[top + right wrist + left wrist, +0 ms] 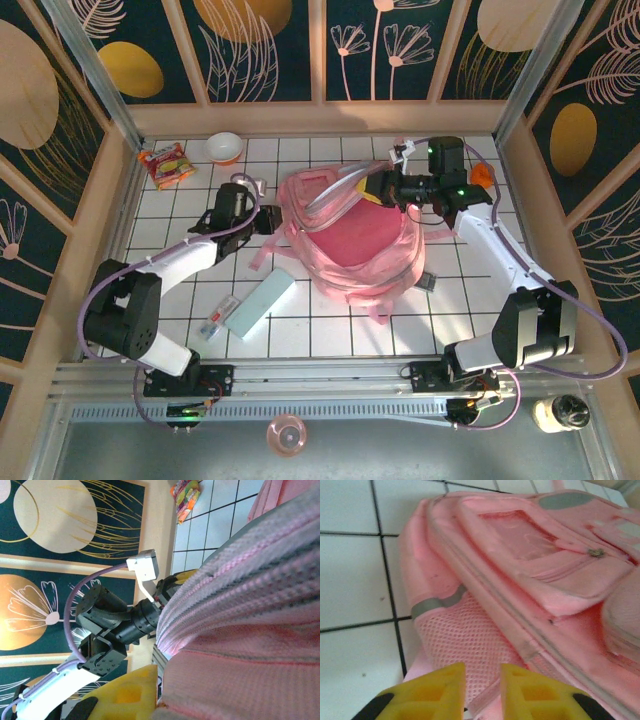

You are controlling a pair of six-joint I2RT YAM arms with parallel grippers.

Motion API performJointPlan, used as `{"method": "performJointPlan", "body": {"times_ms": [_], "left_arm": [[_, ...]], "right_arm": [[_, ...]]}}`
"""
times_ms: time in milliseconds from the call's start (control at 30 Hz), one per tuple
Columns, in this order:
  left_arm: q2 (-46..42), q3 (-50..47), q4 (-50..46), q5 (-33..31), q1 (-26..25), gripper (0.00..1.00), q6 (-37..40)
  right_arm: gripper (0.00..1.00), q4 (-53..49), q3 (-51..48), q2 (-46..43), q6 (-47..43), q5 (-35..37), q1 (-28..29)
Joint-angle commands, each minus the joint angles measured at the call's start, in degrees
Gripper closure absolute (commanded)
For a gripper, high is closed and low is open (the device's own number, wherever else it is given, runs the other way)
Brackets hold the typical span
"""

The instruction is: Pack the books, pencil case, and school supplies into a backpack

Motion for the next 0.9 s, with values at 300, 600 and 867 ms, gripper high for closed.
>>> {"method": "performJointPlan", "body": {"times_ms": [300, 600, 867], "left_arm": [[-12.1, -8.2, -0.7, 23.6, 0.1, 0.27, 33.0], [-7.8, -7.2, -2.6, 22.0, 0.1, 0.24, 53.3], [-3.1, -5.2, 3.9, 26.0, 0.1, 0.31, 53.0]], "right_arm": [[1.00, 7.0, 4.1, -0.8, 0.2, -3.6, -0.1], [1.00, 6.6, 4.5, -0.7, 0.2, -3.8, 0.2], [1.00, 6.3, 4.5, -0.5, 0.0, -4.4, 1.0]]}}
